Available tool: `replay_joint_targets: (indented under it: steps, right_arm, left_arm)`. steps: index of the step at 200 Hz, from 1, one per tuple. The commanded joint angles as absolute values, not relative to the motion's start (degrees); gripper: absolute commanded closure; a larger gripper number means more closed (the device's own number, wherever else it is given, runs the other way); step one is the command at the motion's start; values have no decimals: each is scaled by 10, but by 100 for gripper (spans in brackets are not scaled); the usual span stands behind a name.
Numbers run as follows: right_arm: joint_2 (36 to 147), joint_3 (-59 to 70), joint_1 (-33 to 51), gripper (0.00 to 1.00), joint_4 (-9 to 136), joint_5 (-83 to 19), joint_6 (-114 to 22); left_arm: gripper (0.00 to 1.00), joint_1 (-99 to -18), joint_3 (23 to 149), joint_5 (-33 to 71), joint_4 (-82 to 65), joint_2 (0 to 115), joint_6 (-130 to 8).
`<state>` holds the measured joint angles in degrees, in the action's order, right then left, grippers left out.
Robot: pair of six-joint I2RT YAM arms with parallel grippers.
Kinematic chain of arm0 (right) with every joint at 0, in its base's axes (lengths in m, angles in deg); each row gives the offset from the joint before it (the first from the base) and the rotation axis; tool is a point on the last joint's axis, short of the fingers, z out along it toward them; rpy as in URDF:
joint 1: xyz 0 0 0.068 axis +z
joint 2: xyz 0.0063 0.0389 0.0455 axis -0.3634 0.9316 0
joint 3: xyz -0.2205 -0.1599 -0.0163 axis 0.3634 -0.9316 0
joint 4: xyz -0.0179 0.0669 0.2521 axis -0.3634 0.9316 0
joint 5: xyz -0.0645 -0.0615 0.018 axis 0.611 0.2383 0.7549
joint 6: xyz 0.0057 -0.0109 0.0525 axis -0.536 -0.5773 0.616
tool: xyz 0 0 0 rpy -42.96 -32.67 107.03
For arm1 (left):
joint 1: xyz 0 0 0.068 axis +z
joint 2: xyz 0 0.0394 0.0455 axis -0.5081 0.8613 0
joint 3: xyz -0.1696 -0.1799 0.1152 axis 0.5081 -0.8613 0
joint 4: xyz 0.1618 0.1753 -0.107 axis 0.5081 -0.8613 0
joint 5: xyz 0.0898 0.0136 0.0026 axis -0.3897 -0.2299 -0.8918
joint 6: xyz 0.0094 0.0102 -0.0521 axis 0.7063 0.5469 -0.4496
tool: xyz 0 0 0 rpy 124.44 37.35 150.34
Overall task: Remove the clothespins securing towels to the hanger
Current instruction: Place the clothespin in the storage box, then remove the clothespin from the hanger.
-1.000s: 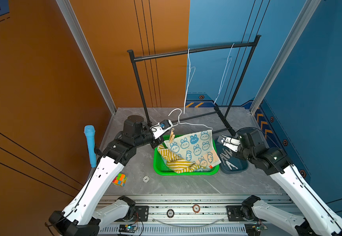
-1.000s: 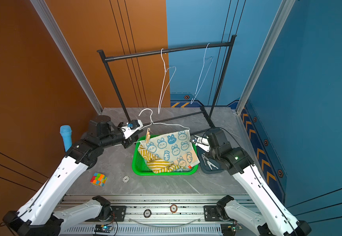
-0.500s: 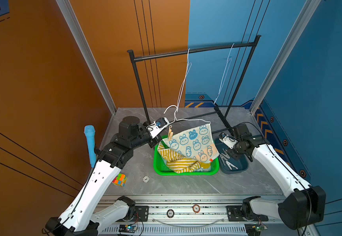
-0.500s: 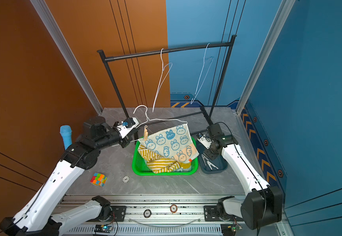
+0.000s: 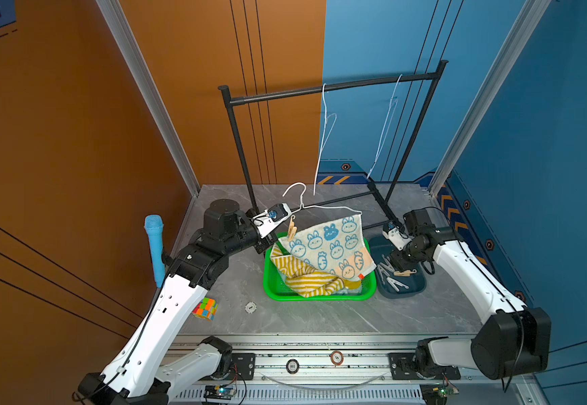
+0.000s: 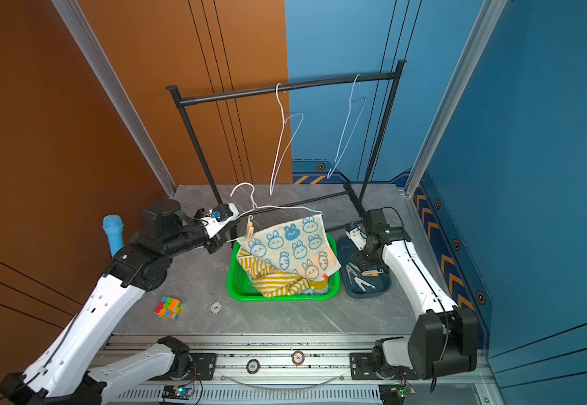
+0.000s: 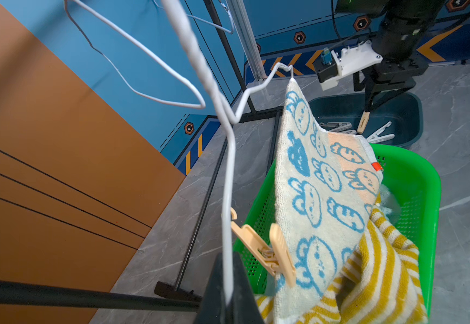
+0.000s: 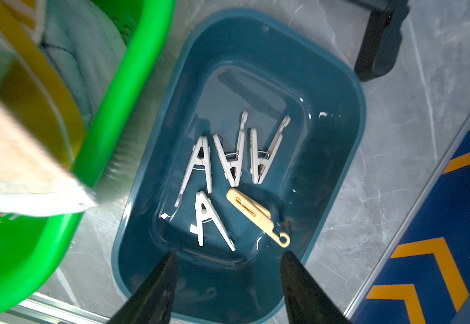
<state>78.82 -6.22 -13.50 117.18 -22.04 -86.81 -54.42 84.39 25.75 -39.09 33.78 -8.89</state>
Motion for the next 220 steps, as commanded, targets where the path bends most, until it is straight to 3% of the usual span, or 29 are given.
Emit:
replay_joint_targets:
  steps: [1,51,94,149,220]
  right_arm:
    - [737,-29,-135,34,1164,-256,-858]
    - [625,-17,-105,13,1097,-351,-846]
    - [614,48,-66,11,1100,-425,-853]
    - [648,112,70,3,1087,-391,-900]
    - [777,269,172,5,1175,-386,-950]
  left_arm:
    - [100,-538,846,287,-365,333,-74]
    - [100,-539,837,331,-339,344,-46]
    - [100,-542,828,360,-317,360,-20]
    - [100,-551,826,411,-317,384,17]
    - [100,-566,813,466,-317,396,46]
